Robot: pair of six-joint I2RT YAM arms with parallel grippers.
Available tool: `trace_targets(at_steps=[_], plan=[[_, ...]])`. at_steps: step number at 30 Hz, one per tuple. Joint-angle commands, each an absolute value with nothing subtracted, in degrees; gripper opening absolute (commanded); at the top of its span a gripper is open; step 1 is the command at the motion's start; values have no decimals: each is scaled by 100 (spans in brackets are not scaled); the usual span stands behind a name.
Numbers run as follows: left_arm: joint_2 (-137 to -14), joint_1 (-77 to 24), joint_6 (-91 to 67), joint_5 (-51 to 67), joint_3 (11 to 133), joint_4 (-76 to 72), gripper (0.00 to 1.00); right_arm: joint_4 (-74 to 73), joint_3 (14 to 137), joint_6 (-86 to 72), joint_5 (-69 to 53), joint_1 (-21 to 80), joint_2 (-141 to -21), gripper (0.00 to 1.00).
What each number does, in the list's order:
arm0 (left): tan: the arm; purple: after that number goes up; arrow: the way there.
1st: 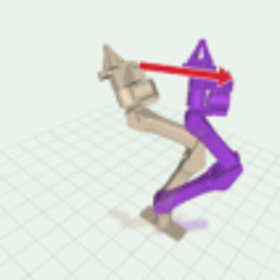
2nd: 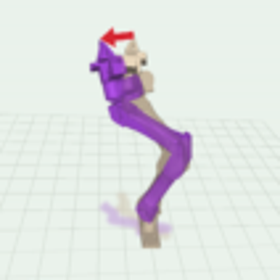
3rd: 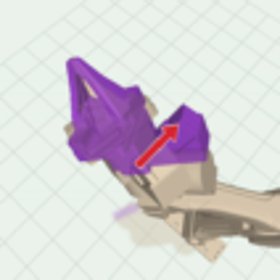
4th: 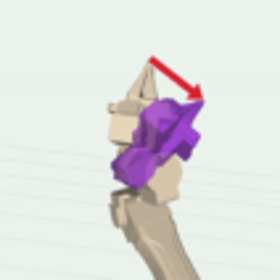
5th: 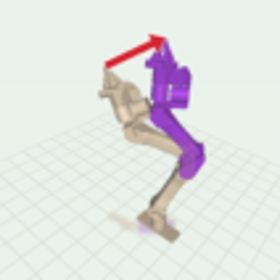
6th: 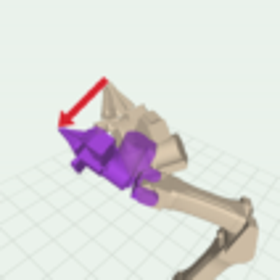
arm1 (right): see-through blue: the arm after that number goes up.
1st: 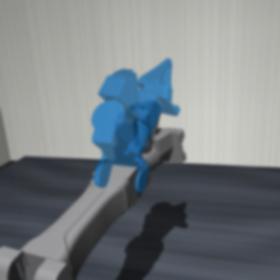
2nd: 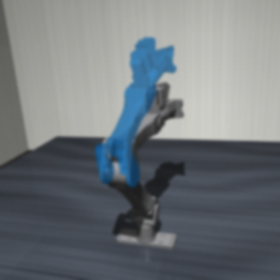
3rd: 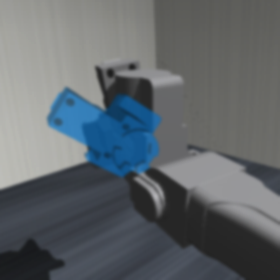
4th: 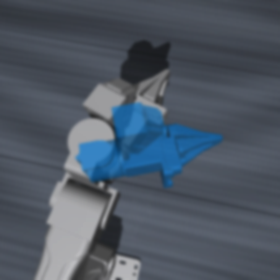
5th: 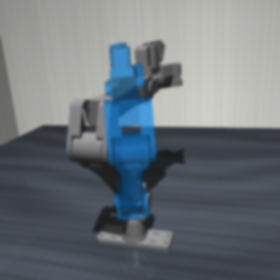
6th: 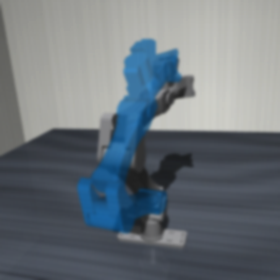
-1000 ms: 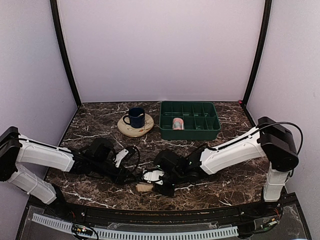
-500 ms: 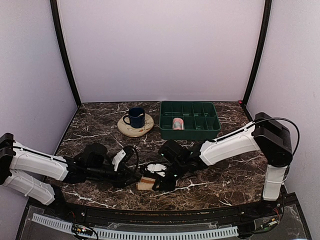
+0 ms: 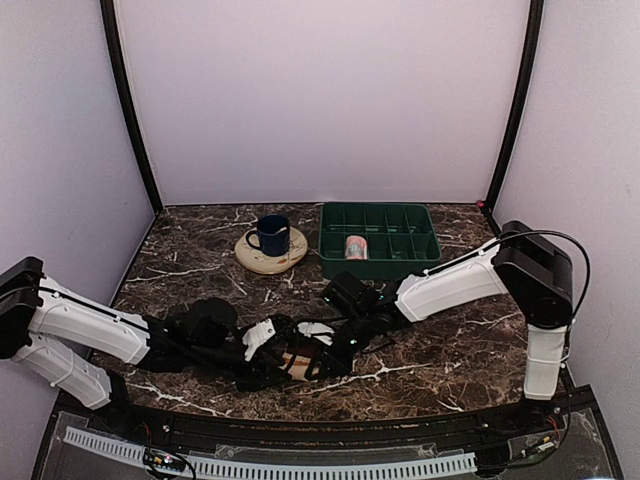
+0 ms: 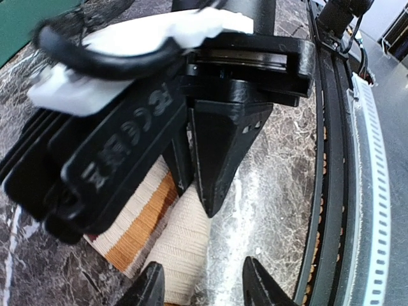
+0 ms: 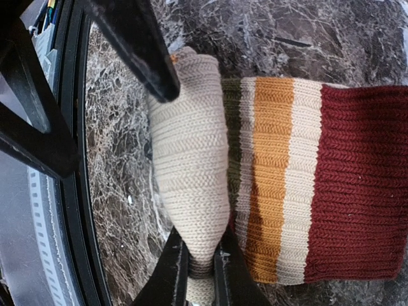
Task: Roll the socks
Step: Roll the sock at the center of the board.
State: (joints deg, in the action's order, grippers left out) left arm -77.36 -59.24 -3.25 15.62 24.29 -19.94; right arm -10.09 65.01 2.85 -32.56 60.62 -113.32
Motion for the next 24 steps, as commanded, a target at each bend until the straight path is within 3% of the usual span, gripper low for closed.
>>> trace_targets(at_steps=[1, 24], plan=[[-7856, -6064, 180, 1148, 2701, -1631, 45, -1822, 6328, 269, -3252, 6078, -11754, 3], [-8378, -6362, 1053, 285, 3080, -1305, 46, -2283, 6450, 548, -3604, 5937, -11943, 3]])
